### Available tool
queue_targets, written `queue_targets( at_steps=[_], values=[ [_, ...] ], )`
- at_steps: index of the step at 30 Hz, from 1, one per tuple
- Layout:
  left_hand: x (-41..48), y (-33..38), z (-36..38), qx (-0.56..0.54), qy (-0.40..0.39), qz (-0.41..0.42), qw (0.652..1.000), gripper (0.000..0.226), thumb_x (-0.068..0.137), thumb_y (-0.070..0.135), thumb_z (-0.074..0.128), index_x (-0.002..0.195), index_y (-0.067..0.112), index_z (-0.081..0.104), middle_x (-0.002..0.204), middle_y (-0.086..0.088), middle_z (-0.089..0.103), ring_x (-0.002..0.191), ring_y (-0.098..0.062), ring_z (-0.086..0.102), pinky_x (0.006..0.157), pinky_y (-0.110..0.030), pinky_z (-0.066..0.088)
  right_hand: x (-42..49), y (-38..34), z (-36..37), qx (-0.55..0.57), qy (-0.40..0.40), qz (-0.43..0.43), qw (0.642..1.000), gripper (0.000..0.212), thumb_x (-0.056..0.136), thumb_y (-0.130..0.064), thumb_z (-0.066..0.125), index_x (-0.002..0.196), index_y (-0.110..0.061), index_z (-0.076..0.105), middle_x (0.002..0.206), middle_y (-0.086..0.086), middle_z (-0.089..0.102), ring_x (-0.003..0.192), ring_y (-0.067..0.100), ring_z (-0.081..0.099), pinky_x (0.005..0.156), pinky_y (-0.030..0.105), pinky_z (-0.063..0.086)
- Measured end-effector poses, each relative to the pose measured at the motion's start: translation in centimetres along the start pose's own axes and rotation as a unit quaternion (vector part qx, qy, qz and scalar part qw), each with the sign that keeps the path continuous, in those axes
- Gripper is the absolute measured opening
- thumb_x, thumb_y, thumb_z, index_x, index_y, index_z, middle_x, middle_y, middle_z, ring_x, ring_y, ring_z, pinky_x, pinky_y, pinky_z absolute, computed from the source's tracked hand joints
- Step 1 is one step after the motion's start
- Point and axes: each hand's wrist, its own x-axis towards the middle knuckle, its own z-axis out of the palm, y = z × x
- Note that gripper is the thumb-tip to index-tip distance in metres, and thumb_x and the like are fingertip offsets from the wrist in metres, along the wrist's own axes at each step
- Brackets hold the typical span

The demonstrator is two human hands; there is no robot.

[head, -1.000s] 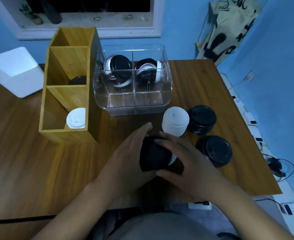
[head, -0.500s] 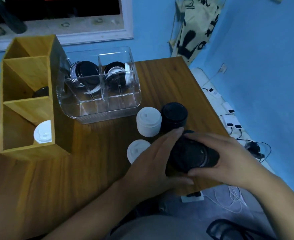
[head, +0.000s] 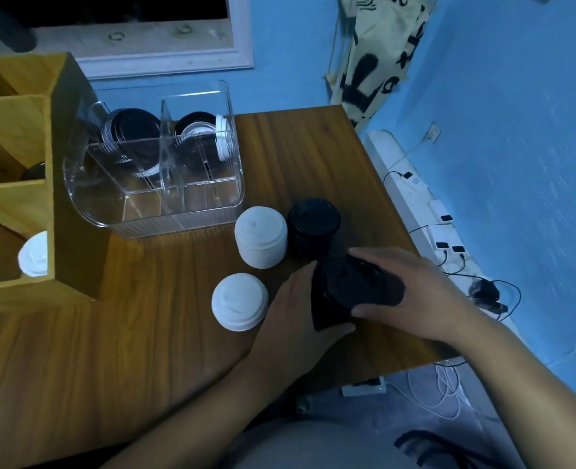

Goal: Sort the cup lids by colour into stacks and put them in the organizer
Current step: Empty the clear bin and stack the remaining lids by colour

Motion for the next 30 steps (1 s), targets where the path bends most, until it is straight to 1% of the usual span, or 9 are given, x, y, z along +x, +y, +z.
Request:
queue_targets(
  at_steps=[4,7,10,13,15,18,22,26,30],
  values=[
    [0.1,-0.6,0.4,-0.006,0.022,-0.017,1.0,0.083,0.081,0.053,0.079,0.149,0.032,0.038,0.148,0.013,0.049,0.13,0.005,0.04,0.105,-0.002,0.022,1.5,0.6,0.7,-0.012,-0.052,-0.025,0.998,0.082,0.078,-0.058,0.075,0.149,-0.043,0.038,0.146,-0.032,0.037,0.134,-0.017,0.028,0.104,0.005,0.022],
    [0.2,-0.7,0.5,0.002,0.026,-0.015,1.0,0.081,0.082,0.055,0.077,0.15,0.03,0.04,0.148,0.013,0.05,0.125,0.014,0.032,0.102,0.002,0.019,1.8,0.8,1.0,-0.008,-0.065,-0.04,0.997,0.082,0.08,-0.054,0.076,0.151,-0.04,0.039,0.157,-0.027,0.03,0.144,-0.008,0.021,0.112,0.014,0.02],
    [0.2,-0.7,0.5,-0.004,0.023,-0.009,1.0,0.077,0.085,0.053,0.075,0.149,0.028,0.042,0.147,0.011,0.051,0.121,0.018,0.028,0.099,0.005,0.017,2.1,-0.1,1.5,-0.027,-0.058,-0.036,0.997,0.087,0.076,-0.063,0.075,0.151,-0.045,0.035,0.152,-0.031,0.029,0.141,-0.011,0.021,0.113,0.017,0.022],
    [0.3,-1.0,0.5,-0.013,0.022,-0.013,1.0,0.079,0.084,0.055,0.076,0.15,0.03,0.04,0.148,0.013,0.049,0.124,0.015,0.031,0.1,0.002,0.02,2.5,-0.3,1.5,-0.041,-0.056,-0.053,0.996,0.084,0.078,-0.056,0.078,0.15,-0.045,0.036,0.143,-0.036,0.031,0.136,-0.014,0.024,0.111,0.014,0.023],
    [0.4,-1.1,0.6,-0.012,0.024,-0.008,1.0,0.08,0.084,0.056,0.075,0.15,0.03,0.04,0.148,0.013,0.05,0.125,0.014,0.033,0.102,0.002,0.02,2.8,-0.1,1.0,-0.025,-0.084,-0.063,0.994,0.083,0.079,-0.048,0.08,0.15,-0.044,0.036,0.145,-0.04,0.029,0.138,-0.018,0.023,0.109,0.006,0.02],
    [0.5,-1.3,0.5,-0.019,0.023,-0.003,1.0,0.081,0.082,0.057,0.077,0.15,0.028,0.042,0.146,0.014,0.05,0.125,0.017,0.031,0.103,0.001,0.02,3.3,0.4,0.5,-0.016,-0.123,-0.076,0.989,0.083,0.081,-0.042,0.081,0.151,-0.042,0.036,0.152,-0.036,0.029,0.14,-0.019,0.022,0.109,0.0,0.015],
    [0.6,-1.6,0.6,-0.021,0.024,-0.009,0.999,0.087,0.079,0.054,0.081,0.151,0.029,0.039,0.146,0.014,0.05,0.124,0.018,0.03,0.102,0.002,0.018,4.4,0.7,0.5,-0.03,-0.158,-0.095,0.982,0.081,0.083,-0.041,0.08,0.152,-0.039,0.036,0.155,-0.033,0.026,0.143,-0.018,0.016,0.111,0.001,0.009],
    [0.6,-1.9,0.8,-0.016,0.02,-0.017,1.0,0.105,0.078,0.051,0.083,0.159,0.022,0.024,0.154,0.014,0.04,0.128,0.014,0.025,0.102,0.005,0.013,4.8,1.1,0.5,-0.014,-0.176,-0.104,0.979,0.081,0.083,-0.04,0.08,0.152,-0.037,0.038,0.156,-0.031,0.027,0.145,-0.015,0.017,0.116,0.007,0.012],
    [0.7,-1.9,0.9,-0.016,0.018,-0.014,1.0,0.101,0.08,0.048,0.083,0.159,0.024,0.024,0.155,0.008,0.043,0.135,0.003,0.033,0.101,0.005,0.013,4.9,1.3,0.6,0.012,-0.191,-0.104,0.976,0.078,0.085,-0.039,0.078,0.152,-0.037,0.037,0.157,-0.032,0.027,0.146,-0.013,0.017,0.117,0.009,0.014]
  ],
)
